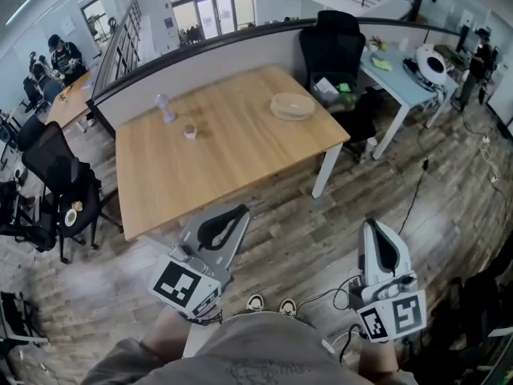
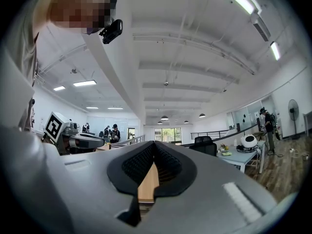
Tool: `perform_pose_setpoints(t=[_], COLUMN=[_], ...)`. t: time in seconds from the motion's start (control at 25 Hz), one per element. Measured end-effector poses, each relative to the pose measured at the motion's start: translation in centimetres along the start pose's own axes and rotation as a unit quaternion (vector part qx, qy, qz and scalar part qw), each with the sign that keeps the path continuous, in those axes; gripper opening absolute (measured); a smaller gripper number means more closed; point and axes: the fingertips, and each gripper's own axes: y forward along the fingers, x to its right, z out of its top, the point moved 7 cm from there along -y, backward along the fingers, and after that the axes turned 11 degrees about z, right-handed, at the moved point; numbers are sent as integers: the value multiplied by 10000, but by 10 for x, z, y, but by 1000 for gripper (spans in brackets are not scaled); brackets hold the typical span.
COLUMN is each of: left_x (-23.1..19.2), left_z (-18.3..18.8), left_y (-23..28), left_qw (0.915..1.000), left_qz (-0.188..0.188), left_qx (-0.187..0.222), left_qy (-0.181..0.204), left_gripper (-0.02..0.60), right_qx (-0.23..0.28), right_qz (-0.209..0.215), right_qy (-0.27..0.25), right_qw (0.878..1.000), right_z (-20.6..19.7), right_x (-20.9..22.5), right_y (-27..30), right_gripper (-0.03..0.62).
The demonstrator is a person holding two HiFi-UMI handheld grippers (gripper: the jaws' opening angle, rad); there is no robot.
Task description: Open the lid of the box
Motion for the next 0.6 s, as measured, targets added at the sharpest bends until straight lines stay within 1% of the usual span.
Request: perform_pose_setpoints(t=[0.16,0.24,0.52,0.56,0.6], left_x=[1,1,4,4,5], left_z=[-1,-1,-1,-1,-2], left_y=[1,2,4,4,5], left_qw=[10000,10000,9999,9999,9998], left_qz=[28,33,108,141,182], left_qx=[-30,-31,4,18,23], left_qy=[12,-2,-11,-23,-20], left_gripper=[20,40,39,45,108], right_qx=[17,68,63,125,185], right_qz=[35,87,159,168,165], right_qy=[51,86,131,125,93], right_qw=[10000,9999,9998,9997,9996], right_z=[-1,0,-3,-2,0], right_x=[2,3,8,8,9], right_y=[0,-1,0,-1,-2], right_gripper=[9,9,9,11,12])
